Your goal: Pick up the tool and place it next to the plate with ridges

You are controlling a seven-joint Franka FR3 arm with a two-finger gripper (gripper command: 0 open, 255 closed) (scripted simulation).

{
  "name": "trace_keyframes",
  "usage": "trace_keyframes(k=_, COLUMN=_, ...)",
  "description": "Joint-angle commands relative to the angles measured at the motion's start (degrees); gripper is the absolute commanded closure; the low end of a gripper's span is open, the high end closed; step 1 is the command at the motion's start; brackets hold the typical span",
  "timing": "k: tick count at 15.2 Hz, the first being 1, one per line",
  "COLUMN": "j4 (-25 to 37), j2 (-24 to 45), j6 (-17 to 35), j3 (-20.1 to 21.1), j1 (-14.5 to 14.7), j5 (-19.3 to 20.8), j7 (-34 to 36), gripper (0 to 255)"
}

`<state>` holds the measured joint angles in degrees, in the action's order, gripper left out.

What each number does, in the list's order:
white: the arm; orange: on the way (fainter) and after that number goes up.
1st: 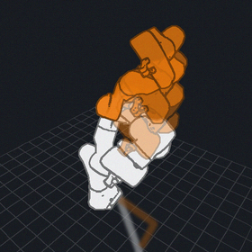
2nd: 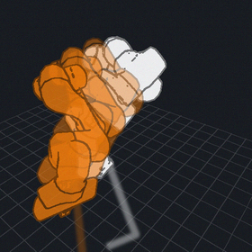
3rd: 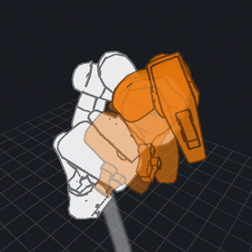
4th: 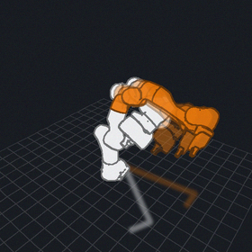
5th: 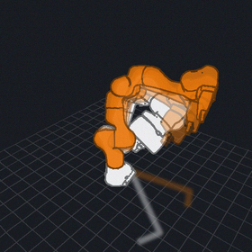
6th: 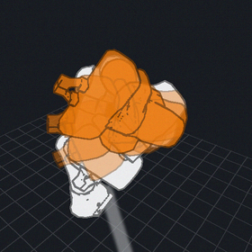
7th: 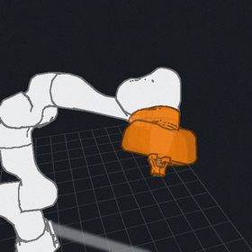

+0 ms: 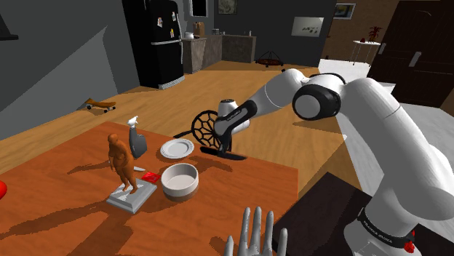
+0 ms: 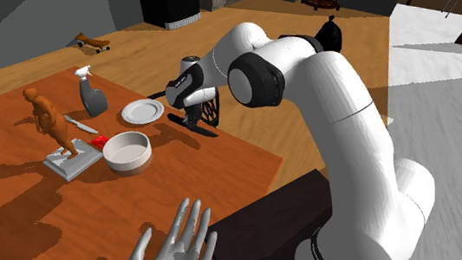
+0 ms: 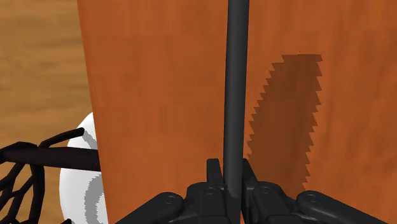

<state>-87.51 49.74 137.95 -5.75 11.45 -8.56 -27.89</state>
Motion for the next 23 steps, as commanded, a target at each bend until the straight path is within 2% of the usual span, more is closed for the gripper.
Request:
trace_keyframes(k=1, j4=0.15, j2=0.47, j6=0.36, j3=0.05, j1=0.00, j5=-0.04, j7=0.00, gripper=255)
trace_keyframes(k=7, j4=0.15, j2=0.48, j6=0.36, j3=0.05, j1=0.00, j5=-0.04, j7=0.00, gripper=255)
trace_keyframes(k=8, j4=0.15, j2=0.48, j6=0.36, j3=0.05, j1=0.00, j5=-0.04, j7=0.00, gripper=0)
trace_keyframes(k=13, j4=0.15, j2=0.48, j6=0.36, j3=0.05, j1=0.00, j5=-0.04, j7=0.00, gripper=0)
trace_keyframes(k=17, j4=-1.76, j2=-5.17, j6=-3.38, j3=-0.53, j1=0.33, j5=0.48, j7=0.26, gripper=0)
trace_keyframes(k=23, j4=-1.76, j2=-5.17, j6=-3.38, j3=-0.53, j1=0.32, j5=0.48, j7=0.26, gripper=0)
